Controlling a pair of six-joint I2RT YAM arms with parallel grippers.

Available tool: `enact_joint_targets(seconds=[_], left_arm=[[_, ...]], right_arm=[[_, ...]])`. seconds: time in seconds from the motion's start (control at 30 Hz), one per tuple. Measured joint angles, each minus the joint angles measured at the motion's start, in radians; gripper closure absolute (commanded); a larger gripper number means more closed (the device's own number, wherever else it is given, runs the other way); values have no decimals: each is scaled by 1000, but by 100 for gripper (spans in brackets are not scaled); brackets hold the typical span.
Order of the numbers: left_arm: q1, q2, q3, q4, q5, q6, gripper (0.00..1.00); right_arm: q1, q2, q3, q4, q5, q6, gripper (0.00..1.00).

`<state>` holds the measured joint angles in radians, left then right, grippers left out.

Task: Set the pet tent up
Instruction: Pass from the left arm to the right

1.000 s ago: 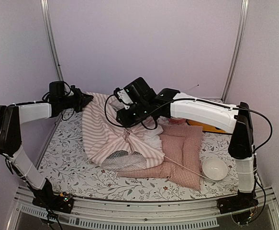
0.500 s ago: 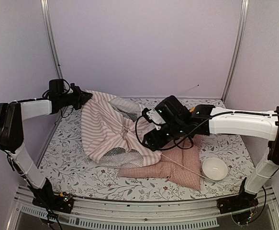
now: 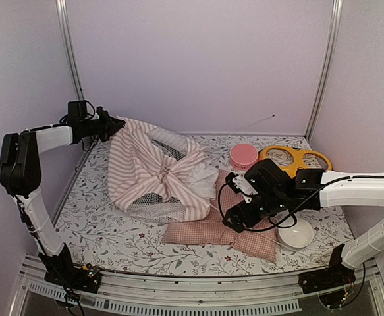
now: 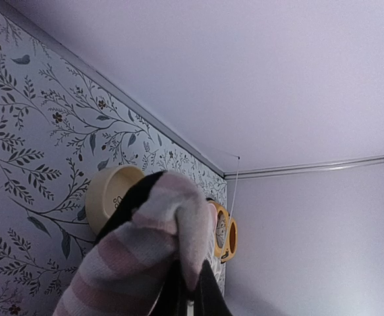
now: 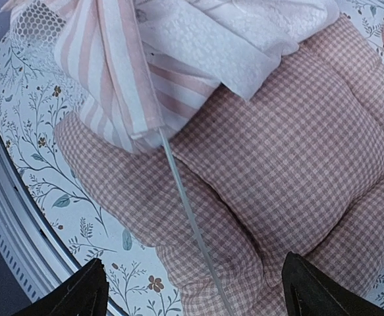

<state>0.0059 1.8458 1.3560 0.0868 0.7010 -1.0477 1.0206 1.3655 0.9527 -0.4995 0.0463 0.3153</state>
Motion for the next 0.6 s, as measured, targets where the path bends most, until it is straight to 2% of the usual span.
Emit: enact_joint_targets(seconds=[0.23, 0.4, 0.6], left_arm=[[16, 56, 98, -52, 27, 35, 100], [21, 77, 114, -66, 29, 45, 100], [21, 81, 122, -75, 29, 49, 100]], right_arm=[[0, 0, -82, 0, 3, 18, 41], [0, 11, -90, 13, 2, 11, 61], [0, 56, -90, 35, -2, -10, 76]])
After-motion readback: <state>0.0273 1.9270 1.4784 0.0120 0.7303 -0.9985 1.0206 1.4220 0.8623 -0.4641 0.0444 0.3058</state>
